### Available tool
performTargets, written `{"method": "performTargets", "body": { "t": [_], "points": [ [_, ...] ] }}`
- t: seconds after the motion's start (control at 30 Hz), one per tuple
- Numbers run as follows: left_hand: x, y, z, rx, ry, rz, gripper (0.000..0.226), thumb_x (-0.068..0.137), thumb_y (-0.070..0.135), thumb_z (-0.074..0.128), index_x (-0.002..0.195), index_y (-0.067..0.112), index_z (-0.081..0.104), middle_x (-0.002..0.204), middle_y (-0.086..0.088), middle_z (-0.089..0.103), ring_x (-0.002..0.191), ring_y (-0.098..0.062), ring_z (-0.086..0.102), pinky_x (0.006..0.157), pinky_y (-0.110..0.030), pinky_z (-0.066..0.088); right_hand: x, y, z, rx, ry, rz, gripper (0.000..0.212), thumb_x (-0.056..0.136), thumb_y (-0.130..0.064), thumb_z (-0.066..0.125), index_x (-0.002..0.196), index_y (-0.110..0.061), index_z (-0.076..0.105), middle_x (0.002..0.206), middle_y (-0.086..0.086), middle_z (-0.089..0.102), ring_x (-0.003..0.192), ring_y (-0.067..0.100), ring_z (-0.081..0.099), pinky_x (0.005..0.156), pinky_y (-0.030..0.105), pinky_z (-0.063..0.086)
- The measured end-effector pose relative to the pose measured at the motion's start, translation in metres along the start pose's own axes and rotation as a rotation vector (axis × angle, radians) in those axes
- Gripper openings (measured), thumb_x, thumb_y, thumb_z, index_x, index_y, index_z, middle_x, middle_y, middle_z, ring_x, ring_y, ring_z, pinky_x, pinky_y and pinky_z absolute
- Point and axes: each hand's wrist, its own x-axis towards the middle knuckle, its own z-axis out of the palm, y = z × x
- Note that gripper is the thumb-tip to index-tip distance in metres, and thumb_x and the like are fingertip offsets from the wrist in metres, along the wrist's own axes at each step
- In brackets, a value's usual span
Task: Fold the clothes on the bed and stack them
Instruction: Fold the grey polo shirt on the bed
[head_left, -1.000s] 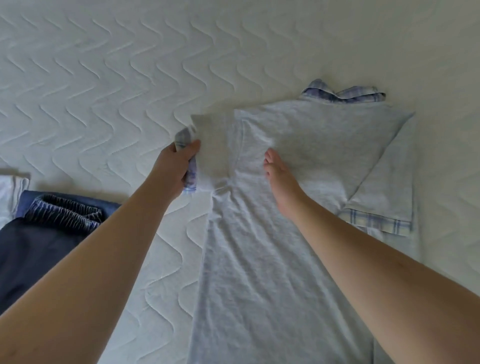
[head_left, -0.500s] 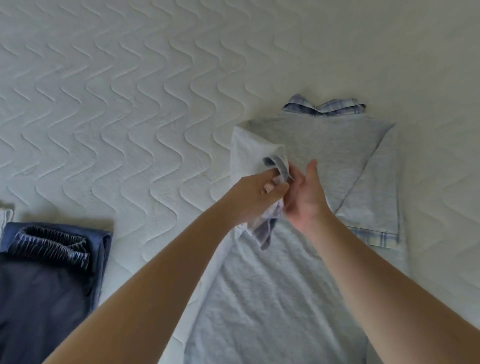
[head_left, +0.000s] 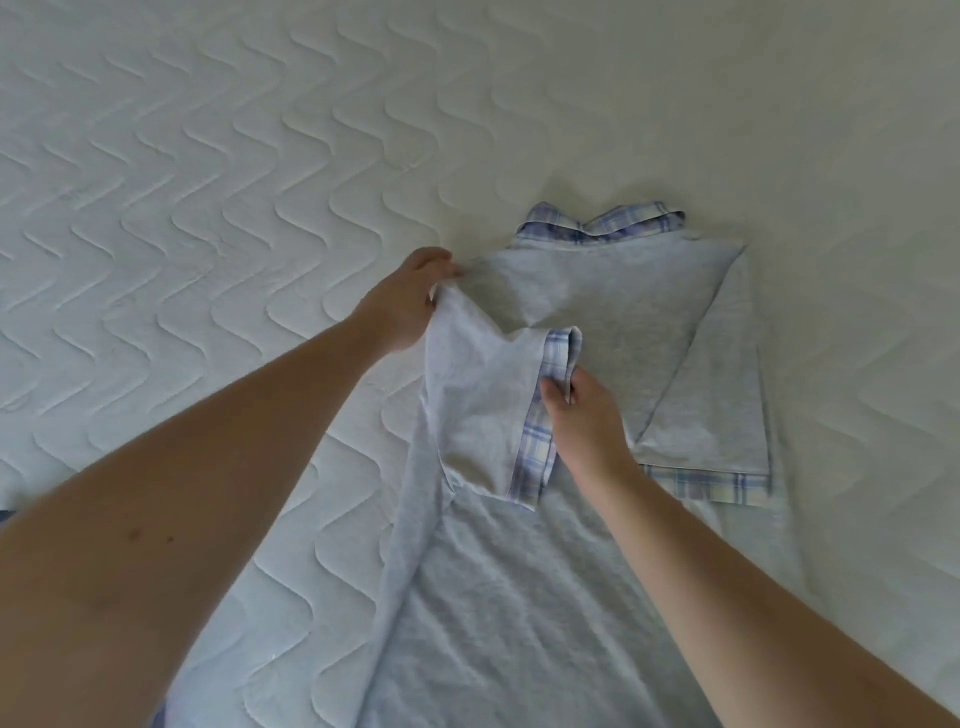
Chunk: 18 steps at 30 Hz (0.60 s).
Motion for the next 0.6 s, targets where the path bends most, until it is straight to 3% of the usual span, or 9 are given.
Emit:
{"method": "performTargets", "body": {
  "t": [0.07, 0.17, 0.3, 0.4, 0.47, 0.53, 0.6],
  "points": [
    [0.017, -0.003, -0.004, 0.086, -0.134, 0.039, 0.035, 0.096, 0.006, 0.053, 0.128, 0.016, 0.061, 0.149, 0.001, 0.036, 0.117, -0.023, 0.054, 0.094, -0.027, 0.040, -0.003, -0.005, -0.007, -0.009, 0.009, -0.027, 0.029, 0.099, -0.025, 0.049, 0.075, -0.010, 0.047, 0.061, -0.003, 0.036, 0.053, 0.010, 0.031, 0.052, 0.028, 0.027],
    [0.035, -0.005, -0.014, 0.164, -0.215, 0.055, 0.027, 0.092, 0.025, 0.065, 0.117, 0.018, 0.065, 0.139, 0.004, 0.041, 0.103, -0.024, 0.058, 0.087, -0.030, 0.040, -0.009, -0.003, -0.016, -0.026, 0.019, -0.031, 0.033, 0.099, -0.027, 0.048, 0.076, -0.003, 0.046, 0.061, 0.001, 0.038, 0.053, 0.013, 0.033, 0.053, 0.030, 0.028],
    [0.052, -0.006, -0.025, 0.409, -0.288, 0.052, 0.036, 0.094, 0.036, 0.061, 0.128, 0.026, 0.056, 0.127, -0.002, 0.043, 0.101, -0.025, 0.056, 0.087, -0.038, 0.045, -0.014, 0.013, -0.030, -0.110, 0.047, -0.056, 0.033, 0.100, -0.027, 0.048, 0.084, 0.000, 0.053, 0.064, 0.016, 0.050, 0.055, 0.025, 0.044, 0.051, 0.031, 0.031],
    [0.063, -0.002, -0.026, 0.478, -0.328, 0.064, 0.031, 0.098, 0.035, 0.055, 0.127, 0.026, 0.055, 0.114, -0.002, 0.051, 0.104, -0.025, 0.055, 0.085, -0.038, 0.044, -0.017, 0.027, -0.038, -0.139, 0.089, -0.041, 0.032, 0.100, -0.027, 0.050, 0.077, -0.004, 0.050, 0.056, 0.005, 0.044, 0.048, 0.018, 0.041, 0.045, 0.022, 0.029],
    [0.071, 0.000, -0.027, 0.538, -0.294, 0.075, 0.025, 0.098, 0.036, 0.054, 0.119, 0.024, 0.059, 0.105, -0.001, 0.058, 0.097, -0.023, 0.055, 0.077, -0.034, 0.040, -0.018, 0.034, -0.041, -0.160, 0.090, -0.015, 0.032, 0.100, -0.026, 0.050, 0.073, -0.009, 0.048, 0.055, 0.004, 0.044, 0.050, 0.028, 0.051, 0.048, 0.031, 0.040],
    [0.077, 0.004, -0.027, 0.570, -0.246, 0.063, 0.022, 0.096, 0.038, 0.056, 0.112, 0.024, 0.062, 0.092, 0.003, 0.056, 0.084, -0.019, 0.050, 0.072, -0.031, 0.035, -0.019, 0.039, -0.042, -0.157, 0.077, 0.014, 0.030, 0.100, -0.028, 0.050, 0.077, -0.008, 0.052, 0.061, 0.015, 0.052, 0.060, 0.037, 0.060, 0.054, 0.042, 0.049],
    [0.081, 0.005, -0.026, 0.589, -0.213, 0.047, 0.021, 0.093, 0.041, 0.060, 0.106, 0.024, 0.064, 0.084, 0.006, 0.051, 0.080, -0.018, 0.048, 0.070, -0.031, 0.034, -0.020, 0.043, -0.041, -0.133, 0.085, 0.032, 0.030, 0.099, -0.028, 0.050, 0.082, -0.004, 0.055, 0.067, 0.020, 0.057, 0.061, 0.036, 0.061, 0.055, 0.046, 0.051]
  ]
}}
